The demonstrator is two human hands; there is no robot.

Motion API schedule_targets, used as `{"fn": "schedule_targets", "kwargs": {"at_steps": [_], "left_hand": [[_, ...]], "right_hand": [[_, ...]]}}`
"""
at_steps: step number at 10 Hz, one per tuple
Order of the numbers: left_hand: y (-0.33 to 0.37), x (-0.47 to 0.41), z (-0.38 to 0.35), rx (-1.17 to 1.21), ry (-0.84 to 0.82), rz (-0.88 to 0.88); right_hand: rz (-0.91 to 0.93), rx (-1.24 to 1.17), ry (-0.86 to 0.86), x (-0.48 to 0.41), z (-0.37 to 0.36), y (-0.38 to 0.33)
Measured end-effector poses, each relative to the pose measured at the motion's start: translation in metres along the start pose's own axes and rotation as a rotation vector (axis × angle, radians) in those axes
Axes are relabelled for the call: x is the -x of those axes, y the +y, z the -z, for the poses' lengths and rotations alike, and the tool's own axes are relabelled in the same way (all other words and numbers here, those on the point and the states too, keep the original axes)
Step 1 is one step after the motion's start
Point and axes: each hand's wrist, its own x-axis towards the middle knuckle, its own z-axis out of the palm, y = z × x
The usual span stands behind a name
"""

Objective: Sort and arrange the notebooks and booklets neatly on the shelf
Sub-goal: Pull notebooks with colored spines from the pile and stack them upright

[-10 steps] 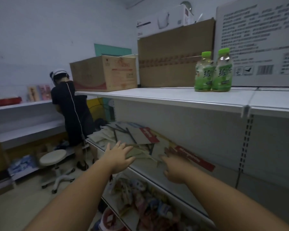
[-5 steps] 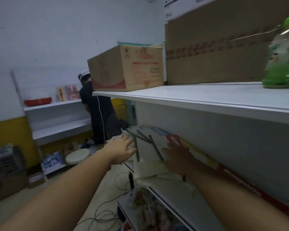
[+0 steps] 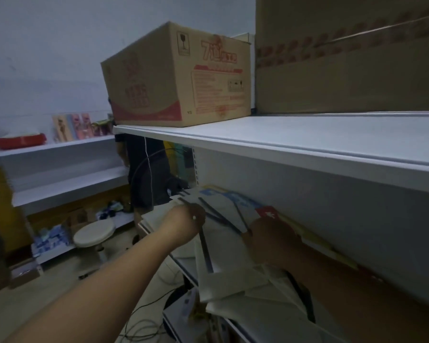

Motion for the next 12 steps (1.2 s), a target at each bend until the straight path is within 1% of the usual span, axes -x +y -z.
{"fn": "schedule_targets", "kwargs": {"at_steps": [1,2,3,4,5,6,7,8,9,10,11,12], "left_hand": [[0.003,-0.015,0.000,0.610,-0.011,0.173],[0.003,-0.021,-0.002,1.000,-0.351,0.352],[0.002,-0.025,-0.007,1.203,-0.450,0.210],[-0.016,-0.039,-0.007,1.275,-0.281,0.170],[-0.051,-0.060,0.002,1.358,-0.258,0.209],[-0.098,-0.078,0.011,1.401,-0.270,0.316],[-0.131,-0.089,0.011,1.452,-0.383,0.392],[-0.145,-0.092,0.007,1.479,-0.487,0.439],[-0.148,-0.093,0.007,1.550,-0.554,0.466],[-0.151,-0.093,0.009,1.599,-0.583,0.502],[-0.158,-0.093,0.010,1.609,-0.575,0.550],[-0.159,-0.093,0.010,1.654,-0.530,0.569]], "right_hand": [[-0.073,0.084,0.140,-0.009,0.001,-0.001],[0.067,0.292,0.369,-0.018,-0.004,-0.030],[0.136,0.291,0.412,-0.022,-0.012,-0.080],[0.199,-0.129,0.231,-0.034,-0.013,-0.091],[0.068,-0.269,0.270,-0.042,-0.020,-0.059],[-0.252,-0.171,-0.082,-0.047,-0.032,-0.030],[-0.357,-0.107,-0.085,-0.049,-0.034,-0.025],[-0.289,0.068,0.031,-0.045,-0.036,-0.035],[-0.191,0.209,0.344,-0.048,-0.045,-0.040],[-0.173,0.235,0.664,-0.057,-0.044,-0.049],[-0.115,0.286,0.845,-0.070,-0.038,-0.085],[-0.028,0.240,0.738,-0.083,-0.043,-0.127]]}}
